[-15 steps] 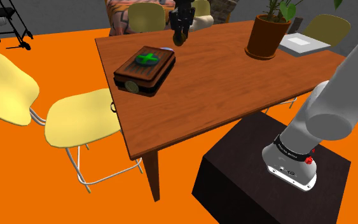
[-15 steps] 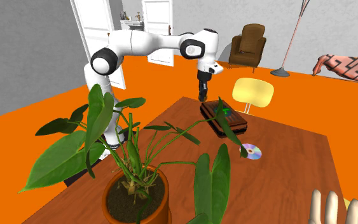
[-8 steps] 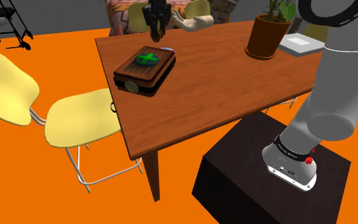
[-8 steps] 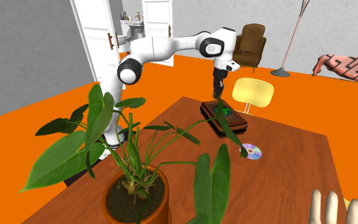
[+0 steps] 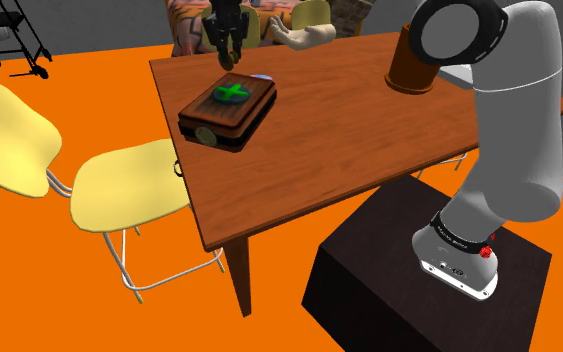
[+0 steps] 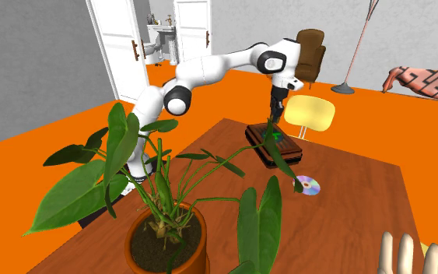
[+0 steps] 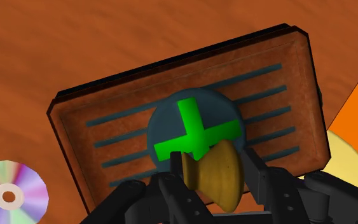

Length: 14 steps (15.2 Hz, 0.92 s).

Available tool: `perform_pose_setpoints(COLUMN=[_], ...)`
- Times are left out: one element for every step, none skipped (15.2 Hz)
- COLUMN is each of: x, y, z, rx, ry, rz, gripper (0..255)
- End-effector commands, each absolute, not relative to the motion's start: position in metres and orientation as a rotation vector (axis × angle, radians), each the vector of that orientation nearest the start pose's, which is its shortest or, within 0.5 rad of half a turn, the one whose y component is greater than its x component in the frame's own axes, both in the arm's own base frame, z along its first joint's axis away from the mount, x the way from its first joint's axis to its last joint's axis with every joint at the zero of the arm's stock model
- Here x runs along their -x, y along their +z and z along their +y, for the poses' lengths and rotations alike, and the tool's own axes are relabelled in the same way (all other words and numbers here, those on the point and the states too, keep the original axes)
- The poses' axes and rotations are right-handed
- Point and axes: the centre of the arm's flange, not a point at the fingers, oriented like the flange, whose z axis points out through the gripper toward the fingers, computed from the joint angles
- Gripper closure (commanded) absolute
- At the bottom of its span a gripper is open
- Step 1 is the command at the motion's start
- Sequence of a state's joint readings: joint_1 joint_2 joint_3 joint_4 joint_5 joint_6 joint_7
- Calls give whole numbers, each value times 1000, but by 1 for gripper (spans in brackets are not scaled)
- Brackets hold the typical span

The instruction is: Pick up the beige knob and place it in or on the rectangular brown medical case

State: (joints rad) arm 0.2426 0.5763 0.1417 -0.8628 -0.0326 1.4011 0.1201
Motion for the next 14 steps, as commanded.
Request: perform_pose_setpoints(x=[-658,-658,-658,-658,-658,-658,-658,-658,-658,-658,-658,-658,-658,-658], y=[566,561,555,550,545,539,534,529,524,519,519,519,519,519], z=[224,224,224,224,224,224,224,224,224,224,224,224,224,224], rx=[3083,3083,3083,3083,3083,3083,3083,3083,3083,3083,3083,3083,3083,3083], ry=[66,66,66,66,66,66,66,66,66,66,66,66,66,66], rz=[-368,-368,-368,-368,-368,-368,-368,-368,-368,-368,-368,-368,-368,-368], gripper=[255,255,255,255,255,255,255,255,255,255,255,255,255,255])
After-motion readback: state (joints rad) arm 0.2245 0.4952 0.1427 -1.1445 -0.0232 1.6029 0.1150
